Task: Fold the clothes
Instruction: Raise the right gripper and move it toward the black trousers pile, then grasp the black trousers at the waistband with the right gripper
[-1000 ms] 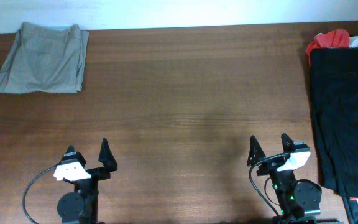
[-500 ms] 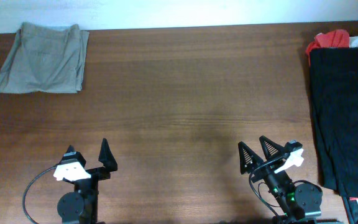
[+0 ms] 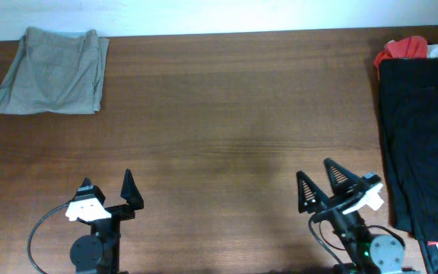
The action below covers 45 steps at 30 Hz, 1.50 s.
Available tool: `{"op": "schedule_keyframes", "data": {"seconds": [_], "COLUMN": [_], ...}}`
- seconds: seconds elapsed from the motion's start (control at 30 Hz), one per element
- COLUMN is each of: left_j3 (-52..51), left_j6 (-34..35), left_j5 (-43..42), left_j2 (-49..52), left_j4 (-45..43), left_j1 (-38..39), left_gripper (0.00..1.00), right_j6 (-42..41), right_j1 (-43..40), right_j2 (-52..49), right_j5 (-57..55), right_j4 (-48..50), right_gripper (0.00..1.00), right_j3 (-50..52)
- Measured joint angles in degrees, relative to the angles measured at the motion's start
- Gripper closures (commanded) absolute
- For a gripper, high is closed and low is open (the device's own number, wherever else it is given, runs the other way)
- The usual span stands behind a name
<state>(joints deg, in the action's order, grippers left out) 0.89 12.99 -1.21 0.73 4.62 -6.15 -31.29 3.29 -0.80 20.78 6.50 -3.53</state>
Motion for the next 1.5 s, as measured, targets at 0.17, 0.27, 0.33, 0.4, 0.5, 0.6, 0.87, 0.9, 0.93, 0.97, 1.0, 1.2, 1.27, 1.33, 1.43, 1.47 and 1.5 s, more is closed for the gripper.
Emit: {"op": "schedule_keyframes", "data": {"seconds": [0.17, 0.27, 0.33, 0.4, 0.5, 0.6, 0.87, 0.9, 0.93, 0.97, 1.0, 1.2, 1.27, 1.33, 1.43, 1.47, 1.5], "left_j3": [0.0, 0.0, 0.0, 0.0, 0.0, 0.0, 0.0, 0.0, 0.0, 0.0, 0.0, 0.02, 0.02, 0.0, 0.02, 0.0, 0.0], "left_j6": [0.0, 0.0, 0.0, 0.0, 0.0, 0.02, 0.02, 0.0, 0.0, 0.02, 0.0, 0.0, 0.0, 0.02, 0.0, 0.0, 0.0], "left_j5": [0.0, 0.0, -0.02, 0.0, 0.0, 0.02, 0.0, 0.0, 0.02, 0.0, 0.0, 0.13, 0.15, 0.17, 0.17, 0.17, 0.17], "left_j2": [0.0, 0.0, 0.04, 0.04, 0.04, 0.11, 0.07, 0.07, 0.07, 0.07, 0.07, 0.13, 0.11, 0.11, 0.11, 0.11, 0.11], "left_j4": [0.02, 0.02, 0.02, 0.04, 0.04, 0.04, 0.04, 0.04, 0.04, 0.09, 0.04, 0.0, 0.04, 0.07, 0.07, 0.07, 0.07], "left_j1": [0.0, 0.0, 0.0, 0.0, 0.0, 0.0, 0.0, 0.0, 0.0, 0.0, 0.0, 0.0, 0.0, 0.0, 0.0, 0.0, 0.0], "left_gripper": [0.01, 0.01, 0.01, 0.01, 0.01, 0.01, 0.01, 0.01, 0.01, 0.01, 0.01, 0.01, 0.01, 0.01, 0.01, 0.01, 0.01], "right_j6": [5.53, 8.92, 12.11, 15.02, 17.22, 18.84, 35.52, 36.57, 37.92, 39.45, 40.68, 47.93, 48.52, 49.11, 49.59, 49.72, 49.79], "right_j1": [0.0, 0.0, 0.0, 0.0, -0.04, -0.15, -4.15, -5.73, -7.37, -9.07, -9.9, -12.33, -12.33, -12.33, -12.44, -12.57, -12.92], "right_j2": [-5.97, -15.19, -24.26, -33.2, -45.11, -56.24, -73.79, -76.48, -79.78, -84.5, -87.56, -114.01, -120.41, -125.28, -131.01, -132.56, -134.03], "right_j5": [-4.74, -6.12, -6.62, -7.72, -14.12, -23.52, -38.21, -39.04, -39.78, -40.46, -40.74, -45.59, -48.17, -50.31, -53.05, -53.79, -54.4], "right_j4": [-0.9, -1.09, -1.79, -4.13, -10.86, -18.01, -13.11, -14.43, -16.74, -19.76, -21.84, -40.02, -42.66, -43.01, -41.55, -40.92, -40.7], "right_gripper": [0.02, 0.01, 0.01, 0.01, 0.01, 0.02, 0.01, 0.01, 0.01, 0.01, 0.01, 0.01, 0.01, 0.01, 0.01, 0.01, 0.01], "right_j3": [-11.19, -17.25, -22.49, -28.39, -37.79, -46.8, -53.68, -55.87, -59.01, -64.35, -68.06, -100.48, -106.16, -108.41, -108.61, -108.61, -108.61]}}
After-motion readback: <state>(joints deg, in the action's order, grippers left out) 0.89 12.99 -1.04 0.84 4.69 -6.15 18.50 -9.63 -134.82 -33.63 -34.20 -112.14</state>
